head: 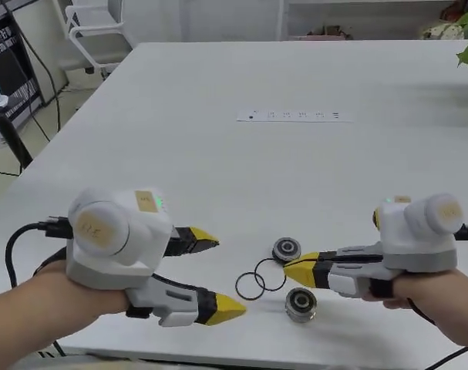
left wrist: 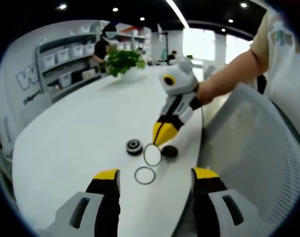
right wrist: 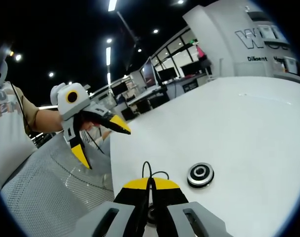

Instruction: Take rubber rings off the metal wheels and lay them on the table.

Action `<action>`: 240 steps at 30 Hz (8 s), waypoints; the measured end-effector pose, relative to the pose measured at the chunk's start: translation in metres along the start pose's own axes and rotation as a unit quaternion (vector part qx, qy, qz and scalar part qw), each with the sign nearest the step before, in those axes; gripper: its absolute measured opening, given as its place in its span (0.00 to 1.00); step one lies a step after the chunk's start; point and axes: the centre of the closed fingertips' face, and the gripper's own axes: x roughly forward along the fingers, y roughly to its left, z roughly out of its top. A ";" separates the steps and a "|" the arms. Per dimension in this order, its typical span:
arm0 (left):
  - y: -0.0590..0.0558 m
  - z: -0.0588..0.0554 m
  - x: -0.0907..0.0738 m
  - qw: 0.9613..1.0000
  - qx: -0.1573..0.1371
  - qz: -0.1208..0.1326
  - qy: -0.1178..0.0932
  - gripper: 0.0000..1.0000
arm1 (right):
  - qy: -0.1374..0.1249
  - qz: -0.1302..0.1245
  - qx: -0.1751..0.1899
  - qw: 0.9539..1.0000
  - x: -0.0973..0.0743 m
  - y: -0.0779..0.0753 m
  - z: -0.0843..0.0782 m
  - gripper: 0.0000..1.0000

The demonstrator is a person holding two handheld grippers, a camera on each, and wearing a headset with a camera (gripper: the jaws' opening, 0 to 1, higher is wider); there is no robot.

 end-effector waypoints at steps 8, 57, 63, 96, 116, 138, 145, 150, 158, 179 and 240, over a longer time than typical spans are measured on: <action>0.008 -0.005 -0.009 1.000 -0.012 0.013 -0.001 0.62 | 0.022 0.011 -0.010 1.000 0.013 -0.003 -0.001 0.00; 0.022 -0.020 -0.018 0.998 -0.046 0.032 0.010 0.68 | 0.083 0.004 0.009 0.997 0.040 -0.028 -0.030 0.01; 0.021 -0.021 -0.018 0.998 -0.046 0.031 0.012 0.68 | 0.086 0.003 0.007 0.996 0.040 -0.028 -0.031 0.04; 0.025 -0.016 -0.011 0.999 -0.037 0.018 0.026 0.68 | 0.065 -0.005 -0.022 0.998 0.020 -0.021 -0.014 0.28; 0.045 0.011 0.009 0.999 -0.020 0.016 0.020 0.65 | 0.014 -0.055 -0.019 0.998 -0.027 -0.048 0.006 0.34; 0.056 0.011 0.053 0.999 -0.007 0.000 0.036 0.62 | 0.014 -0.097 -0.043 0.994 -0.036 -0.072 -0.008 0.37; 0.060 0.006 0.067 0.999 -0.006 -0.003 0.041 0.60 | 0.016 -0.100 -0.046 0.994 -0.030 -0.076 -0.013 0.39; 0.059 0.004 0.075 0.999 -0.003 -0.009 0.043 0.57 | 0.022 -0.097 -0.052 0.994 -0.024 -0.079 -0.015 0.39; 0.057 0.004 0.090 0.999 -0.003 -0.019 0.042 0.53 | 0.027 -0.093 -0.058 0.994 -0.017 -0.085 -0.016 0.40; 0.053 0.009 0.124 0.998 -0.006 -0.042 0.034 0.34 | 0.038 -0.083 -0.063 0.994 -0.010 -0.088 -0.020 0.40; 0.051 0.010 0.137 0.999 0.021 -0.026 0.026 0.14 | 0.058 -0.087 -0.118 0.988 0.007 -0.086 -0.021 0.24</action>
